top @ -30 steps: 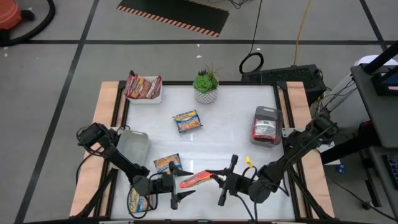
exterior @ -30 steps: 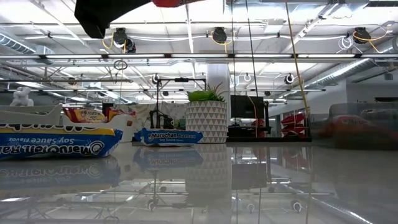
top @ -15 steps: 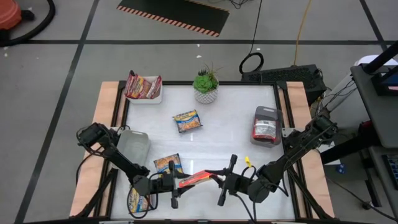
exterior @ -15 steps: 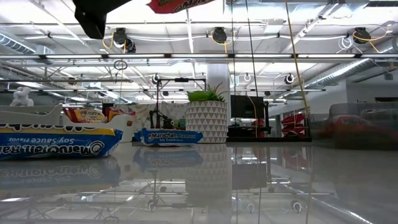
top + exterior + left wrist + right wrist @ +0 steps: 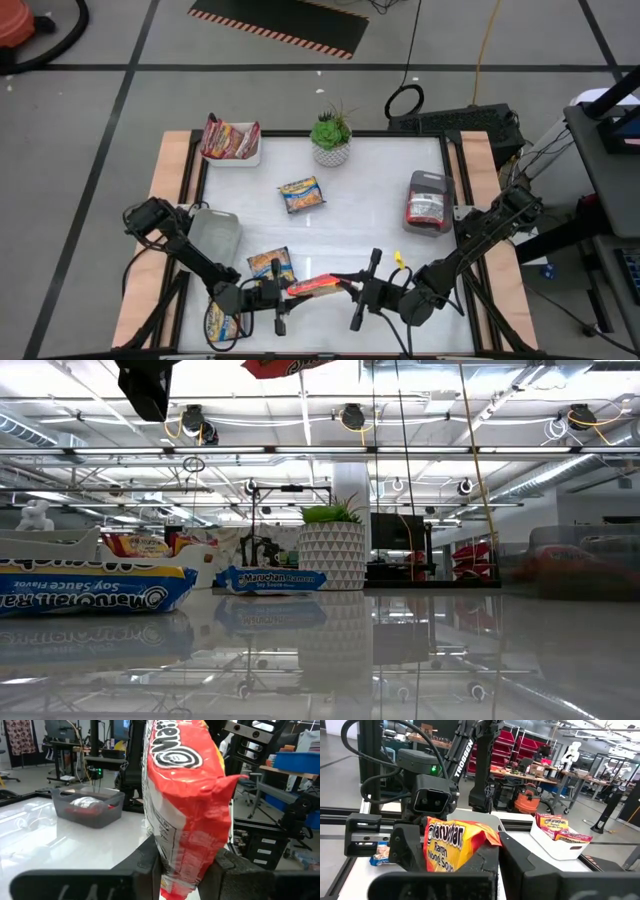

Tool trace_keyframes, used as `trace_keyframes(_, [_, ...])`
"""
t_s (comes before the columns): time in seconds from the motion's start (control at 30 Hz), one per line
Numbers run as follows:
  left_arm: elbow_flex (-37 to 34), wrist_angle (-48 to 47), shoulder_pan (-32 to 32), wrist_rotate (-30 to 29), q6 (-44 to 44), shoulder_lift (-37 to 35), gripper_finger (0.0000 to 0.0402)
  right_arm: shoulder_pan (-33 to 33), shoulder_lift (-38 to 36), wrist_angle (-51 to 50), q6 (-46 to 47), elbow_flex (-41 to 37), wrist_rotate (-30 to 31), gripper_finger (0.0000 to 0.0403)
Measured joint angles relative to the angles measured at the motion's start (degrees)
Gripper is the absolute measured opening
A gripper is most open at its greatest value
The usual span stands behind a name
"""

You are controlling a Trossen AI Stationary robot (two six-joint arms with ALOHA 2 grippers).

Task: Sort Maruchan noodles
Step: Put the orange noodle pack into the black bin

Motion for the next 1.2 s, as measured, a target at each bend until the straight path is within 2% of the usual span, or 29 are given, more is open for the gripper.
trace_keyframes(0.17, [0.0,0.0,-0.2,-0.1,1.0,0.0,0.0087,0.3,-0.1,0.0,-0.8,0.0,0.2,0.0002])
trace_keyframes(0.27, [0.0,-0.3,-0.3,-0.4,2.2,0.0,0.0086,1.1,-0.9,-1.3,-1.4,0.0,1.4,0.0018])
trace_keyframes(0.37, [0.0,-2.9,-0.4,-0.4,3.4,0.0,0.0086,2.3,-3.4,-9.2,1.7,1.7,1.4,0.0052])
trace_keyframes(0.47, [0.0,-7.3,-0.4,-0.6,2.4,0.0,0.0086,3.4,-5.5,-21.1,9.3,4.6,1.1,0.0094])
trace_keyframes(0.57, [0.0,-10.7,-0.2,-0.4,0.6,0.0,0.0086,3.3,-6.4,-29.7,19.0,6.5,-3.5,0.0133])
trace_keyframes(0.67, [0.0,-13.5,0.0,1.2,-1.0,0.0,0.0086,1.7,-6.4,-33.8,26.2,7.1,-9.9,0.0162])
trace_keyframes(0.83, [0.0,-17.8,-0.1,4.2,-3.5,-0.4,0.0086,-1.5,-5.3,-39.1,36.8,7.1,-20.6,0.018])
trace_keyframes(0.97, [0.0,-23.6,0.1,5.7,-7.5,-2.9,0.0086,-2.5,-4.5,-40.3,40.0,7.1,-24.8,0.018])
trace_keyframes(1.07, [0.0,-31.3,0.5,7.8,-11.4,-5.1,0.0086,-3.1,-4.3,-40.1,41.8,7.1,-26.2,0.018])
trace_keyframes(1.2, [0.0,-41.8,1.3,11.3,-19.3,-8.1,0.0086,-3.2,-4.2,-40.1,38.3,7.1,-27.1,0.018])
